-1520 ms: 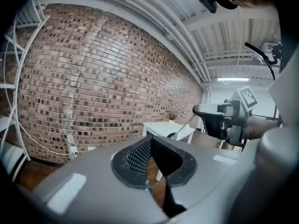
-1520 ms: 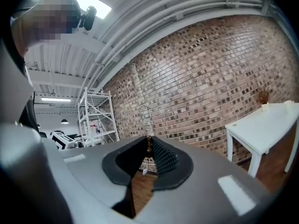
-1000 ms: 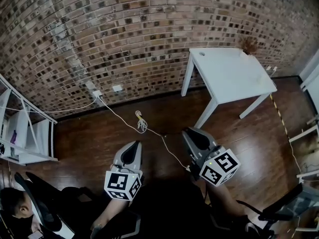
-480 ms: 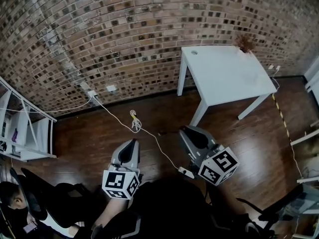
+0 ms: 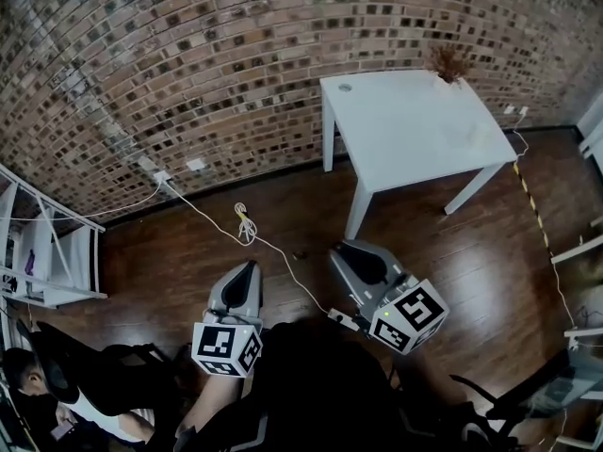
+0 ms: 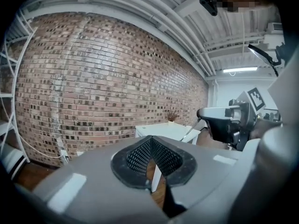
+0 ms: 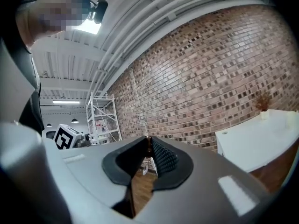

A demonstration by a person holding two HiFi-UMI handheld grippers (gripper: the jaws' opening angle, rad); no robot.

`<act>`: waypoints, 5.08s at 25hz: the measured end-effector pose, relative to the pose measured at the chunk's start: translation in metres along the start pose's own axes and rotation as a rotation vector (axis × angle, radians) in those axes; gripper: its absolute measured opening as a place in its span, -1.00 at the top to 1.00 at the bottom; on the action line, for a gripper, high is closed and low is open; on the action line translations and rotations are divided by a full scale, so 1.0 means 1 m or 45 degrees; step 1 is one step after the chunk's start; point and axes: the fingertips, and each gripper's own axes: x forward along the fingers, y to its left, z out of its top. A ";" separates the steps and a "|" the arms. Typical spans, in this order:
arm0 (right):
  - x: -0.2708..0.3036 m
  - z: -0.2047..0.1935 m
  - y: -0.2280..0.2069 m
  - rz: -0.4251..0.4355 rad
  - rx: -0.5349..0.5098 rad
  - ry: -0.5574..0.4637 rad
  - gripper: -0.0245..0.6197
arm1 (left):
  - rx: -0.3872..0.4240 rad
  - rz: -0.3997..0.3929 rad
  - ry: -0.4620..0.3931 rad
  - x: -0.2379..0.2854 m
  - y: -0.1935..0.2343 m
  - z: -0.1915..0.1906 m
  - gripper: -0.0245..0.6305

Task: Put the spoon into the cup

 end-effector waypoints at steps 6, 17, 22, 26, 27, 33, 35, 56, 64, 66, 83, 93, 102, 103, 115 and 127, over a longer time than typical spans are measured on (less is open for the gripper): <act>0.005 0.007 -0.021 -0.052 -0.006 0.002 0.78 | 0.014 -0.082 -0.003 0.026 -0.006 0.006 0.94; 0.042 0.014 -0.043 -0.157 -0.005 0.016 0.78 | -0.021 -0.144 0.005 0.062 0.033 0.006 0.94; 0.056 0.009 -0.059 -0.223 -0.001 0.056 0.78 | -0.051 -0.184 0.051 0.088 0.051 -0.008 0.94; 0.054 0.010 -0.074 -0.264 0.009 0.047 0.78 | -0.053 -0.211 0.059 0.108 0.046 -0.007 0.94; 0.051 0.011 -0.078 -0.269 0.011 0.043 0.78 | -0.051 -0.213 0.053 0.109 0.041 -0.005 0.94; 0.032 0.021 -0.109 -0.246 0.041 0.010 0.78 | -0.021 -0.191 0.080 0.131 0.013 -0.002 0.94; 0.020 0.024 -0.124 -0.220 0.044 0.003 0.78 | 0.007 -0.182 0.068 0.147 -0.003 0.003 0.94; -0.141 0.090 -0.318 -0.008 -0.002 -0.039 0.78 | 0.038 0.044 -0.053 0.259 -0.203 0.058 0.94; -0.155 0.095 -0.354 -0.048 0.031 -0.068 0.78 | 0.052 -0.005 -0.031 0.284 -0.232 0.058 0.94; -0.156 0.094 -0.365 -0.071 0.036 -0.063 0.78 | 0.043 -0.024 -0.029 0.297 -0.236 0.058 0.94; -0.094 0.136 -0.473 -0.158 -0.028 -0.031 0.78 | 0.013 -0.192 -0.002 0.447 -0.232 0.071 0.94; -0.077 0.149 -0.540 -0.275 -0.009 -0.006 0.78 | -0.032 -0.267 0.020 0.519 -0.236 0.072 0.94; -0.096 0.151 -0.611 -0.210 0.056 -0.039 0.78 | 0.002 -0.190 0.039 0.567 -0.270 0.075 0.94; -0.100 0.151 -0.621 -0.200 0.054 -0.025 0.78 | 0.008 -0.176 0.039 0.573 -0.277 0.077 0.94; -0.143 0.187 -0.735 -0.076 0.065 -0.033 0.78 | 0.028 -0.021 0.022 0.640 -0.355 0.100 0.94; -0.177 0.174 -0.801 -0.049 0.091 0.041 0.78 | 0.009 0.068 0.014 0.670 -0.396 0.111 0.94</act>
